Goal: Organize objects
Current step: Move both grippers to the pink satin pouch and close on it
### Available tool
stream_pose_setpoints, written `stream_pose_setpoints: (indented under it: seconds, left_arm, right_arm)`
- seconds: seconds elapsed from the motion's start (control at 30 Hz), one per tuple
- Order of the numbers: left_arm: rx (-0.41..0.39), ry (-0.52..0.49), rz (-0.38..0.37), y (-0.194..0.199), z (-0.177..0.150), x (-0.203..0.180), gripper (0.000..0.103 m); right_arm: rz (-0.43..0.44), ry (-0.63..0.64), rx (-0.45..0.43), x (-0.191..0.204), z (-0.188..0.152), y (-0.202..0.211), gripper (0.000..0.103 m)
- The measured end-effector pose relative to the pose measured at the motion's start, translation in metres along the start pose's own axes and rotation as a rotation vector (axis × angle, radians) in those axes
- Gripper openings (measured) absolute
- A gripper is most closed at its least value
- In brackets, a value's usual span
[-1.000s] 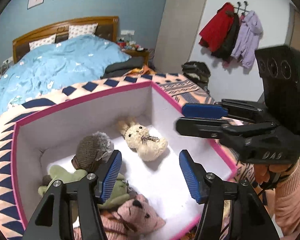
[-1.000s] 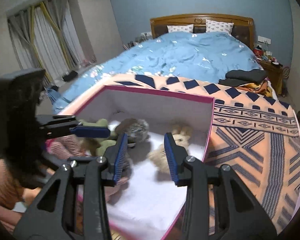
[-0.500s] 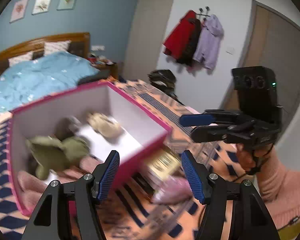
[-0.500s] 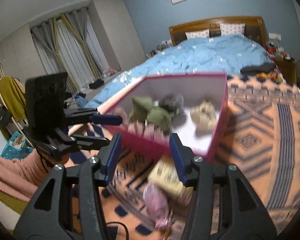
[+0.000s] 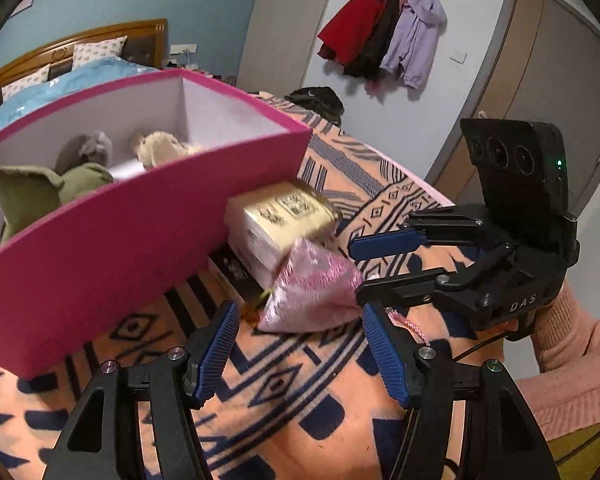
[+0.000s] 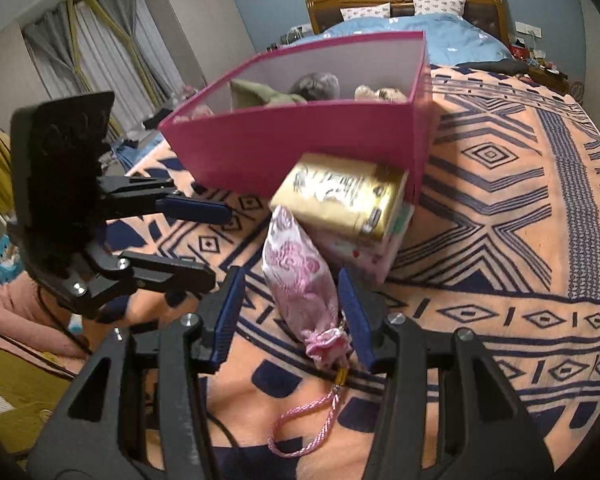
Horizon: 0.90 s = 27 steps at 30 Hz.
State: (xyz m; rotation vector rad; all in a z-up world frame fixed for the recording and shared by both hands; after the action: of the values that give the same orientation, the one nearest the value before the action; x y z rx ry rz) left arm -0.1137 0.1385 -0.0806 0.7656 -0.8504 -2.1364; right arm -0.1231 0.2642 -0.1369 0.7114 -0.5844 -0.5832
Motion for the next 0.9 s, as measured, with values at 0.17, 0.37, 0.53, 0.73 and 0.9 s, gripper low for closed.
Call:
stream_pose_setpoints:
  seconds: [0.17,0.37,0.53,0.73,0.9]
  left_arm:
    - [0.015,0.015,-0.002,-0.005,-0.008,0.0,0.065]
    - [0.024,0.024,0.0,-0.008,-0.014,0.002,0.065]
    - [0.029,0.023,-0.003,-0.012,-0.014,0.002,0.065]
    - [0.034,0.013,0.001,-0.018,-0.012,0.001,0.065]
    - [0.032,0.006,-0.026,-0.016,-0.012,-0.005,0.065]
  right_arm:
    - [-0.03,0.028,0.019,0.004,-0.002,-0.01,0.051]
    - [-0.046,0.034,0.022,0.002,0.0,-0.016,0.044]
    - [-0.067,0.054,0.023,0.001,0.002,-0.02,0.032]
    - [-0.022,0.066,0.014,0.01,0.002,-0.018,0.022]
    - [0.025,0.062,-0.015,0.017,0.007,-0.009,0.021]
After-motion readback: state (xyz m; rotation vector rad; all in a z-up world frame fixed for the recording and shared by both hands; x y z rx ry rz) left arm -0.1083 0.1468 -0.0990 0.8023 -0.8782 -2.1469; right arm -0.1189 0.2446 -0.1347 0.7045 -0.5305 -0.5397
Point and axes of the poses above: each gripper's, at about its wrist camera, not at the fingertips, and y roughly against the way its jaws point, x to its left, z to its top, the point moved 7 cm from there along -y, roughly the way its jaws point, and after that the axes turned 5 degrees about x, right-handed, at the moved point
